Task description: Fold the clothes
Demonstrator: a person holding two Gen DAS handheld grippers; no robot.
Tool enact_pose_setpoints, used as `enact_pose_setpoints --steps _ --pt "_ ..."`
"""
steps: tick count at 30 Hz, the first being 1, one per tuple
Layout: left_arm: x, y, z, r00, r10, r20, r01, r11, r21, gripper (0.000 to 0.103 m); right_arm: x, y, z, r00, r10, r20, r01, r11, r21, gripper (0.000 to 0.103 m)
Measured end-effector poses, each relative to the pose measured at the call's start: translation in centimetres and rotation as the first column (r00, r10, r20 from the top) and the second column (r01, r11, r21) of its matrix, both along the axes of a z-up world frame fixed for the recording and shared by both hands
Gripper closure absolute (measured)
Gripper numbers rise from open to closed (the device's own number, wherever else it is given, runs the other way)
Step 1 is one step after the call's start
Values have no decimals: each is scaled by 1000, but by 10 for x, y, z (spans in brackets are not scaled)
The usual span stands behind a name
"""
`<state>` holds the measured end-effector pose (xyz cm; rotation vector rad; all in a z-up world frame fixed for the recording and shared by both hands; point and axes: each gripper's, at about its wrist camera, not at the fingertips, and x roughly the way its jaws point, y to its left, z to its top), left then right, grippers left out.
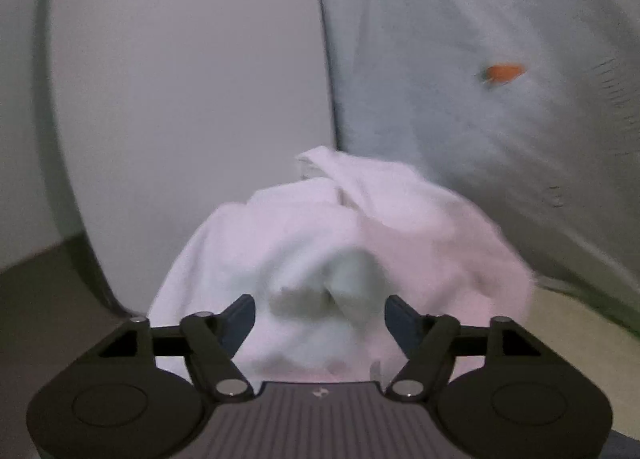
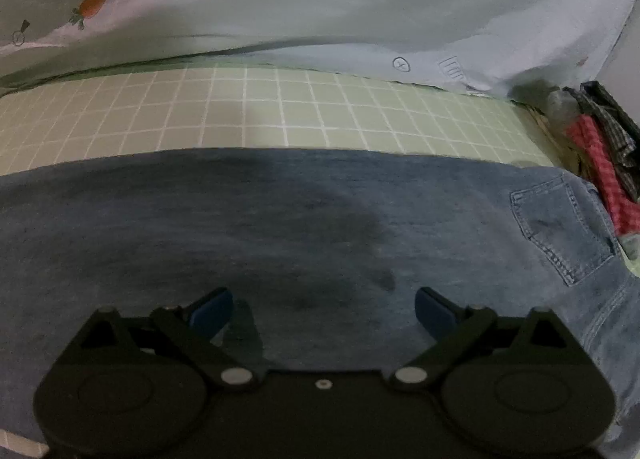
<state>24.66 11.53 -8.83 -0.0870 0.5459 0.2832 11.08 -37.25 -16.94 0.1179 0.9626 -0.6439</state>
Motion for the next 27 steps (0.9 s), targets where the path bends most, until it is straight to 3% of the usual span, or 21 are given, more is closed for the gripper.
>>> enact_pose_setpoints --steps 3,5,9,12,15,18,20,21,22,27 --pt "-17 -32 -15 975 -215 -56 213 976 -44 21 3 0 -4 1000 -2 -2 2 1000 22 4" --pt "-15 -55 -33 921 -367 -129 360 930 -74 21 6 0 -7 1000 5 -3 -5 999 40 4" --pt "-5 -78 -67 886 -408 -220 394 913 -106 21 7 5 -4 1000 18 13 -19 999 38 4" --pt "7 -80 -84 901 -352 -254 326 935 -141 21 3 4 -2 1000 11 23 -12 999 46 4" --pt "29 -72 -90 907 -352 -232 306 928 -214 21 -1 1 -5 1000 -10 19 8 998 69 4" --pt "54 -83 -94 900 -383 -208 340 915 -215 23 -3 -1 -8 1000 -24 16 22 996 84 4" --pt "65 -91 -95 893 -403 -199 367 909 -197 35 -3 -3 -9 999 -32 17 30 995 94 4" --pt "67 -94 -97 895 -399 -200 365 912 -187 62 -3 -4 -9 999 -33 17 32 995 97 3" --pt "70 -95 -99 893 -398 -211 366 914 -178 101 -2 -4 -8 999 -33 16 32 995 99 3" --pt "82 -99 -106 885 -397 -241 384 918 -101 100 -1 -5 -4 1000 -16 7 15 997 76 3"
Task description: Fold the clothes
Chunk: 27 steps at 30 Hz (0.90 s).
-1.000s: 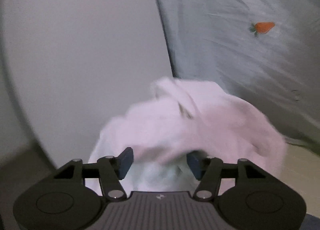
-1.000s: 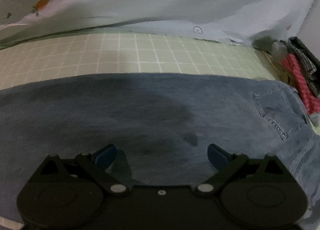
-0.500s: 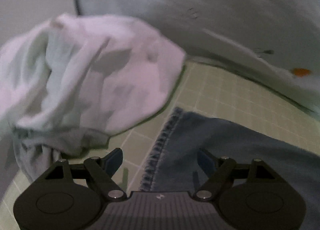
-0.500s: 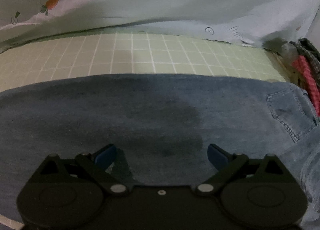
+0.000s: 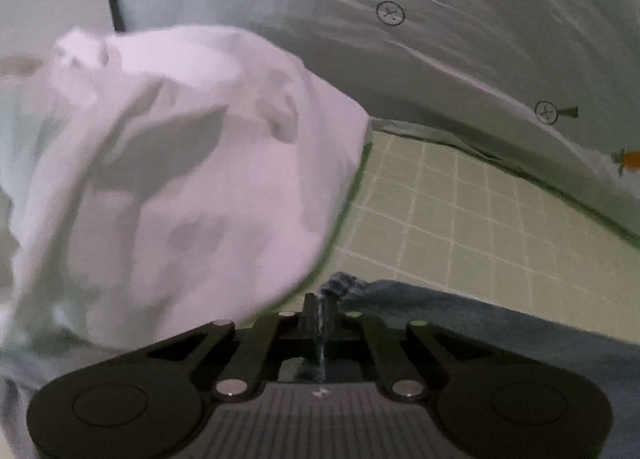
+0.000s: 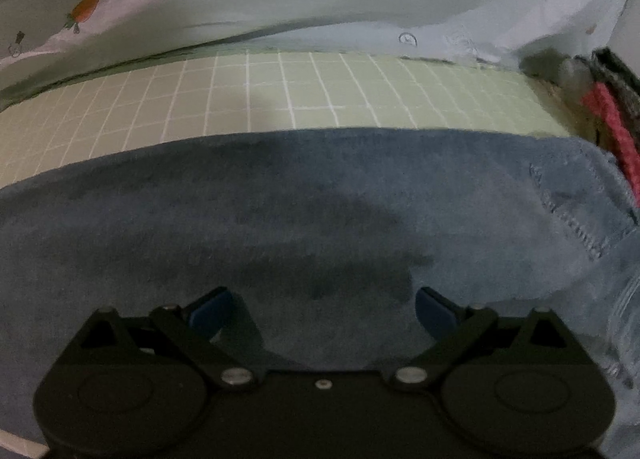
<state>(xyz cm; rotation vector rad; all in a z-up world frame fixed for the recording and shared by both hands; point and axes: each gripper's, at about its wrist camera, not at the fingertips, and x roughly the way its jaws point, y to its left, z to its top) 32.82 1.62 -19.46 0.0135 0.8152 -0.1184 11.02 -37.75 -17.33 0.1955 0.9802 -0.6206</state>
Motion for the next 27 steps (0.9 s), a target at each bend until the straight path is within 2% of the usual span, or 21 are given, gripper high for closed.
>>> enact_pose_setpoints --steps 4,6,7,8,10,11,15,18,21,23,25,26,27 --pt "-1 9 10 1000 -16 4 16 999 -36 99 -5 -5 7 1000 -13 27 12 1000 14 3" --pt "-19 14 22 999 -25 22 26 998 -56 94 -8 -6 10 999 -18 43 17 1000 20 3" --pt "-29 16 29 999 -29 32 31 997 -65 79 -10 -6 12 999 -21 50 19 1000 23 3" --pt "-38 18 35 999 -34 41 37 996 -75 69 -13 -6 14 998 -21 60 19 999 26 3" --pt "-60 24 46 998 -43 46 47 994 -102 32 -20 -4 19 996 -16 83 13 999 32 3" --pt "-73 27 48 998 -52 29 55 992 -113 28 -25 -3 22 995 -15 94 11 999 38 2" --pt "-133 38 43 996 -66 -65 62 996 -63 27 -48 -1 28 991 -25 133 15 997 75 1" --pt "-176 46 28 982 -86 -166 78 996 -53 27 -69 0 28 986 -52 157 35 993 109 1" --pt "-205 48 13 972 -97 -215 87 995 -55 27 -93 2 28 982 -70 174 48 990 129 1" --pt "-221 46 5 971 -82 -225 74 996 -41 31 -109 5 28 981 -71 179 49 991 129 1" --pt "-230 43 -1 977 -58 -206 62 998 15 64 -126 9 28 981 -68 180 47 991 123 1" --pt "-235 40 -1 980 -57 -189 69 996 57 73 -134 11 28 981 -67 180 46 992 120 1" --pt "-236 41 1 980 -53 -190 64 997 50 87 -142 13 28 981 -65 181 45 992 116 1"
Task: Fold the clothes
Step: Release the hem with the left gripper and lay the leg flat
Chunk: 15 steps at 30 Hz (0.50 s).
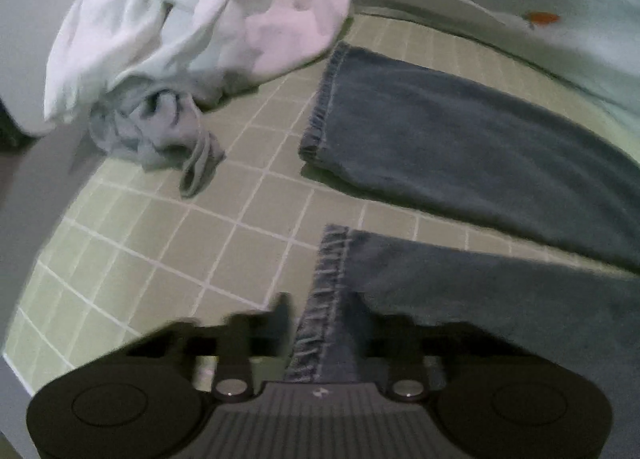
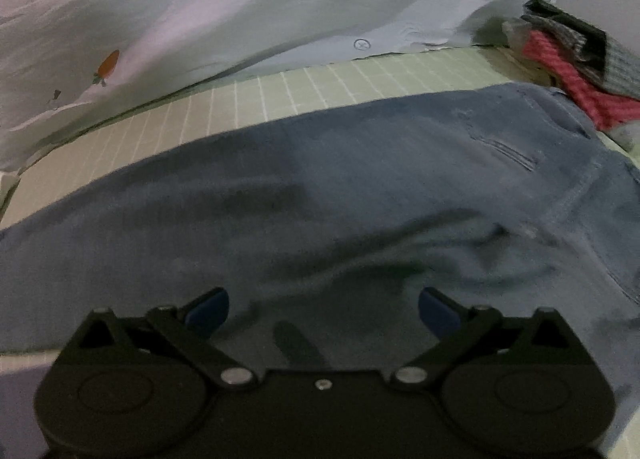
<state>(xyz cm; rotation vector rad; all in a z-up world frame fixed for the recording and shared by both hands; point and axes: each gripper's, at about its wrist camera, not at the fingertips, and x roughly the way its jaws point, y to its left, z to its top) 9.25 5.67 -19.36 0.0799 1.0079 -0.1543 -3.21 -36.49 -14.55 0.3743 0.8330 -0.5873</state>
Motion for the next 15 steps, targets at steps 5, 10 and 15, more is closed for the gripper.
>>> enact_pose_setpoints --steps 5,10,15 --pt "-4 11 7 996 91 8 -92 996 21 89 -37 -8 1 999 -45 9 44 999 23 1" --pt "0 46 9 978 210 5 -210 977 39 89 -66 -22 8 995 -98 32 97 995 28 1" --pt "-12 53 18 965 262 4 -262 965 -11 78 -98 -43 6 984 -175 44 171 982 80 1"
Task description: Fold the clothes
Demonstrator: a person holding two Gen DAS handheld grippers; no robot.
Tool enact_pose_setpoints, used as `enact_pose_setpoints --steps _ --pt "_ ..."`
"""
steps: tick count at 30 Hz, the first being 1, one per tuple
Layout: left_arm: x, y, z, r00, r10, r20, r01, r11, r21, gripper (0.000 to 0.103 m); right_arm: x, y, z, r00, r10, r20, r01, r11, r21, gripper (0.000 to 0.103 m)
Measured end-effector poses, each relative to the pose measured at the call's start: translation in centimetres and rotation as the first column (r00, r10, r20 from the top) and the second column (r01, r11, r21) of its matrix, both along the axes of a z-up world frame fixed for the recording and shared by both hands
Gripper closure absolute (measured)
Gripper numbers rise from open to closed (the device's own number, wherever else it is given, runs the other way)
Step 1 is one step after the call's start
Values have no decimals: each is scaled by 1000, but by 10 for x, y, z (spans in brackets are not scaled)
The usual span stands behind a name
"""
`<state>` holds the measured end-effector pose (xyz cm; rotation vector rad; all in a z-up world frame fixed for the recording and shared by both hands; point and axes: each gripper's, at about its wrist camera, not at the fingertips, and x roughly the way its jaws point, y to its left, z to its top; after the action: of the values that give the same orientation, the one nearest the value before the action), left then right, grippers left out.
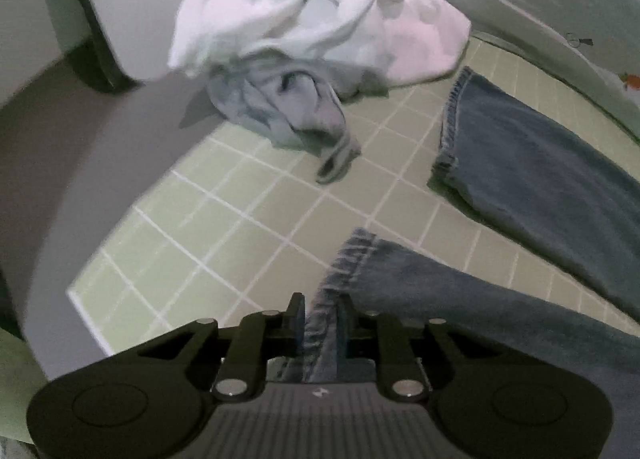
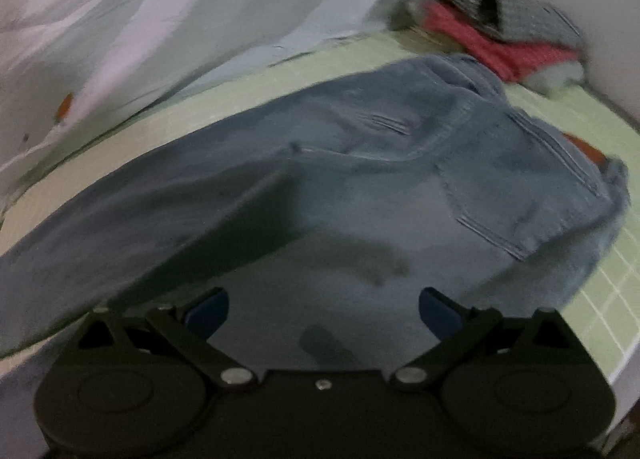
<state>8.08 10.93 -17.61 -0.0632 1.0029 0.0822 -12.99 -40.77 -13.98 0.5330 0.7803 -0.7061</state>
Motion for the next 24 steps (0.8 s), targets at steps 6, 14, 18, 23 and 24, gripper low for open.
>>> enact_pose_setpoints --steps 6,14,18,23,24 --pt "-36 -23 25 992 -47 119 60 992 -109 22 -46 -49 -18 979 -179 99 161 973 168 0" --pt "-91 -95 54 958 -185 220 226 958 -176 3 -117 -115 -51 829 -467 309 290 830 476 0" --pt "-112 -126 55 961 -192 199 236 943 -235 3 -134 -133 -56 782 -519 346 246 767 593 0" --pt "-139 -165 53 960 -217 175 257 932 -255 3 -151 -150 -51 789 -501 355 192 751 632 0" --pt "-145 -173 52 960 -225 168 263 930 -257 3 -155 -154 -51 795 -499 345 195 749 633 0"
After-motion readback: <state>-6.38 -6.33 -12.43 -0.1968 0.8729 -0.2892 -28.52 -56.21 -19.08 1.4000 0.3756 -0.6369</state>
